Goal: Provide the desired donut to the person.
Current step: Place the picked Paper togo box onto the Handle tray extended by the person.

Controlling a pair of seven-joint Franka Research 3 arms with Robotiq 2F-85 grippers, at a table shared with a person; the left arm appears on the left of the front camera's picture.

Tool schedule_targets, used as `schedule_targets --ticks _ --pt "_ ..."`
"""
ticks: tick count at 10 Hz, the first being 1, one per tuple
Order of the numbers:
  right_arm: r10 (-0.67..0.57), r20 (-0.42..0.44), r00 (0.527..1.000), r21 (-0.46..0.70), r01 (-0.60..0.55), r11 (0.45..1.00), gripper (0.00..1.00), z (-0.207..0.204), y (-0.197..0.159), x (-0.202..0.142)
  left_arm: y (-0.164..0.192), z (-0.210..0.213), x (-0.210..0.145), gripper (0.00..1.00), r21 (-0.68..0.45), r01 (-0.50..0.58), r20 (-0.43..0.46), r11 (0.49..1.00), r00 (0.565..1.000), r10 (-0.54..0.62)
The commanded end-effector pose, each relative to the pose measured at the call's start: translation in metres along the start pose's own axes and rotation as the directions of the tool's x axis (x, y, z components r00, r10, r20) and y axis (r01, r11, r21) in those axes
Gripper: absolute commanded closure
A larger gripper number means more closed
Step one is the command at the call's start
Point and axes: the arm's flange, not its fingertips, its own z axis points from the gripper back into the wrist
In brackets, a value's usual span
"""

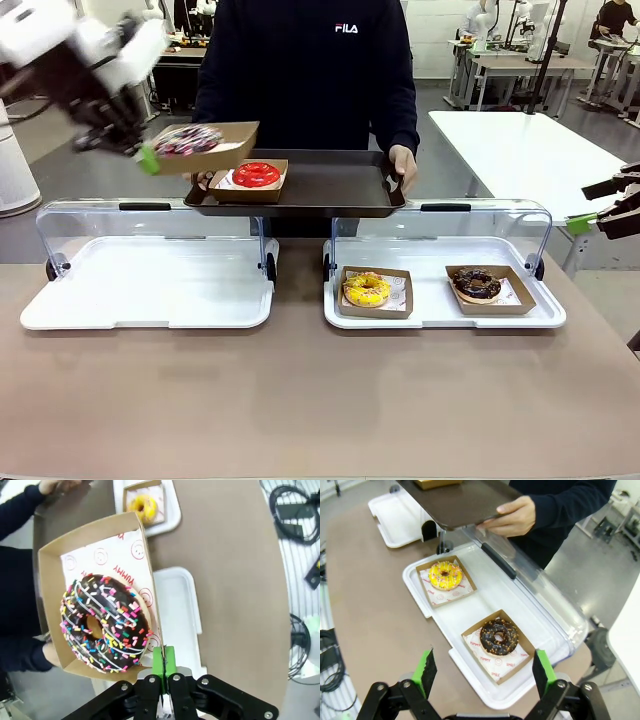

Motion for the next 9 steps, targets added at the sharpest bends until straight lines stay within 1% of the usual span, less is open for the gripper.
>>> schedule_targets --ticks 1,2,4,5,6,7,8,9 --pt "0.001 0.020 1.000 0.009 -0.001 1.000 0.00 -0.003 0.000 -0.002 0.048 -0.013 0.036 0.99 -0.015 -0.086 -0.043 0.996 0.995 0.086" --pt "0.001 0.020 1.000 0.009 -0.001 1.000 0.00 -0.003 0.000 -0.002 0.063 -0.032 0.062 0.99 -0.001 -0.099 -0.040 0.995 0.994 0.099" --pt "0.001 0.020 1.000 0.009 -0.001 1.000 0.00 -0.003 0.000 -0.002 0.079 -0.078 0.107 0.99 -0.008 -0.086 -0.072 0.996 0.994 0.085" --pt "0.001 0.020 1.000 0.009 -0.001 1.000 0.00 -0.003 0.000 -0.002 0.083 -0.102 0.125 0.99 0.032 -0.091 -0.093 0.995 0.991 0.093" --pt "0.001 0.020 1.000 0.009 -0.001 1.000 0.00 -0.003 0.000 -0.002 0.087 -0.119 0.138 0.99 0.071 -0.084 -0.094 0.994 0.991 0.091" --pt "0.001 0.020 1.000 0.009 -0.001 1.000 0.00 -0.003 0.000 -0.002 0.089 -0.135 0.151 0.99 0.089 -0.049 -0.107 0.995 0.993 0.058" --pt "0.001 0.020 1.000 0.009 -0.001 1.000 0.00 -0.003 0.000 -0.002 0.093 -0.151 0.158 0.99 0.095 -0.005 -0.135 0.995 0.991 0.018" --pt "0.001 0.020 1.000 0.009 -0.001 1.000 0.00 -0.003 0.000 -0.002 0.098 -0.164 0.160 0.99 0.100 0.023 -0.135 0.995 0.991 -0.009"
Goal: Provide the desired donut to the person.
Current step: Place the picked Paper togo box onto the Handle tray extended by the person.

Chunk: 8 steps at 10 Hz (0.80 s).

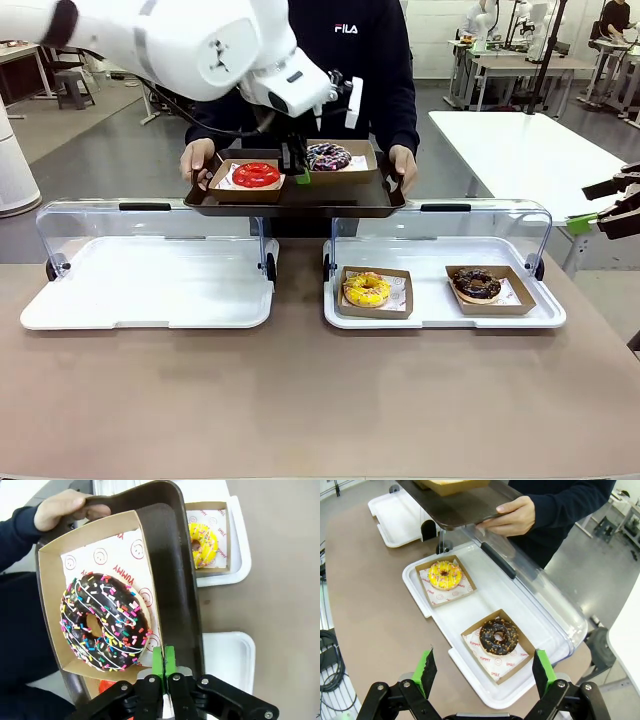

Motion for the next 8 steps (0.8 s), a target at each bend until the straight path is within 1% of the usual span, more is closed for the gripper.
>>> schedule_targets --ticks 1,3,4,5,6,7,8 --pt "0.002 0.021 1.000 0.010 -0.002 1.000 0.00 -0.003 0.000 -0.002 0.014 -0.013 0.006 0.99 0.046 0.037 -0.028 0.998 0.999 -0.035" --pt "0.002 0.021 1.000 0.010 -0.002 1.000 0.00 -0.003 0.000 -0.002 0.021 -0.027 0.008 0.99 0.040 0.056 -0.045 0.998 0.998 -0.054" --pt "0.002 0.021 1.000 0.010 -0.002 1.000 0.00 -0.003 0.000 -0.002 0.025 -0.030 0.009 0.99 0.030 0.049 -0.061 0.998 0.997 -0.047" --pt "0.002 0.021 1.000 0.010 -0.002 1.000 0.00 -0.003 0.000 -0.002 0.027 -0.031 0.010 0.99 0.013 0.039 -0.063 0.999 0.997 -0.038" --pt "0.002 0.021 1.000 0.010 -0.002 1.000 0.00 -0.003 0.000 -0.002 0.029 -0.032 0.012 0.99 -0.012 0.043 -0.083 0.999 0.996 -0.044" --pt "0.002 0.021 1.000 0.010 -0.002 1.000 0.00 -0.003 0.000 -0.002 0.031 -0.034 0.013 0.99 -0.050 0.015 -0.104 0.999 0.994 -0.020" --pt "0.002 0.021 1.000 0.010 -0.002 1.000 0.00 -0.003 0.000 -0.002 0.033 -0.035 0.013 0.43 -0.071 -0.003 -0.107 0.997 0.994 -0.005"
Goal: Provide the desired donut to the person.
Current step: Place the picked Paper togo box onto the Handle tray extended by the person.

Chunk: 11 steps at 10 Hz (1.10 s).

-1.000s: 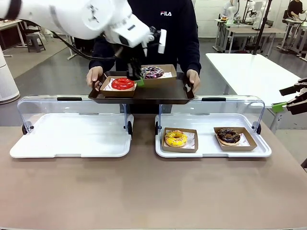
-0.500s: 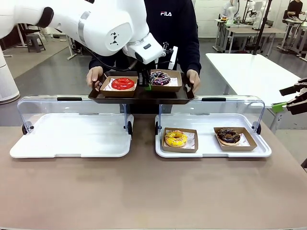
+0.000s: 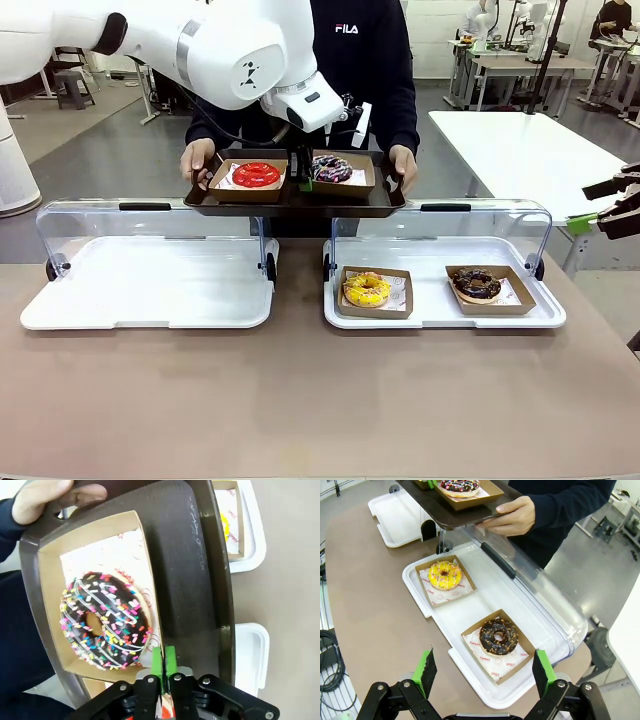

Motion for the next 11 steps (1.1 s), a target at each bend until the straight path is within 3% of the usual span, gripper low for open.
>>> schedule_targets --ticks 1,2,3,4,7,11 --pt "0.001 0.021 1.000 0.010 -0.002 1.000 0.00 -0.003 0.000 -0.002 0.008 0.006 0.008 0.43 -0.027 -0.045 -0.013 0.999 0.999 0.045" --pt "0.001 0.021 1.000 0.010 -0.002 1.000 0.00 -0.003 0.000 -0.002 0.009 0.009 0.006 0.00 -0.035 -0.051 -0.002 0.998 0.999 0.051" --pt "0.001 0.021 1.000 0.010 -0.002 1.000 0.00 -0.003 0.000 -0.002 0.010 0.012 0.003 0.40 -0.047 -0.060 0.014 0.997 0.998 0.061" --pt "0.001 0.021 1.000 0.010 -0.002 1.000 0.00 -0.003 0.000 -0.002 0.011 0.015 0.000 0.00 -0.060 -0.062 0.026 0.996 0.998 0.064" --pt "0.001 0.021 1.000 0.010 -0.002 1.000 0.00 -0.003 0.000 -0.002 0.013 0.025 -0.003 0.03 -0.086 -0.048 0.041 0.995 0.998 0.051" --pt "0.001 0.021 1.000 0.010 -0.002 1.000 0.00 -0.003 0.000 -0.002 0.012 0.035 -0.009 0.00 -0.148 -0.047 0.036 0.988 0.998 0.053"
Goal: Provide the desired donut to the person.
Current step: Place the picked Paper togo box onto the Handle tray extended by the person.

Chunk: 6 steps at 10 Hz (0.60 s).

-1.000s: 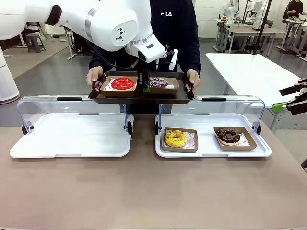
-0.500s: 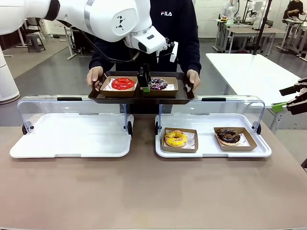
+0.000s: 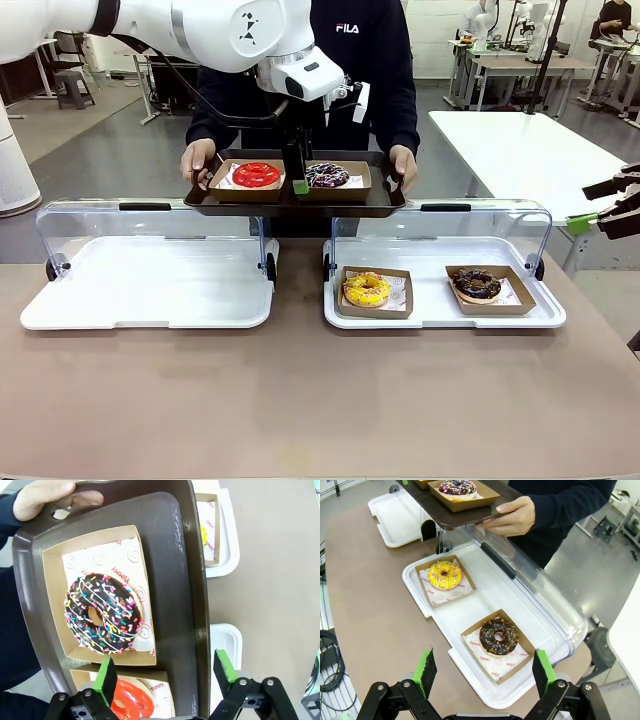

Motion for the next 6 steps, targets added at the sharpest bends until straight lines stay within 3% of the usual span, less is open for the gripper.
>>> schedule_targets --ticks 1,3,4,6 --pt "0.001 0.021 1.000 0.010 -0.002 1.000 0.00 -0.003 0.000 -0.002 0.001 0.010 -0.007 0.00 -0.036 0.030 0.018 0.999 0.999 -0.029" --pt "0.001 0.021 1.000 0.010 -0.002 1.000 0.00 -0.003 0.000 -0.002 -0.019 0.017 -0.020 0.00 -0.122 0.110 0.035 0.986 0.994 -0.106" --pt "0.001 0.021 1.000 0.010 -0.002 1.000 0.00 -0.003 0.000 -0.002 -0.001 0.004 -0.003 0.00 -0.031 0.020 0.002 0.999 1.000 -0.020" --pt "0.001 0.021 1.000 0.010 -0.002 1.000 0.00 -0.003 0.000 -0.002 -0.001 0.004 -0.003 0.00 -0.031 0.020 0.002 0.999 1.000 -0.020"
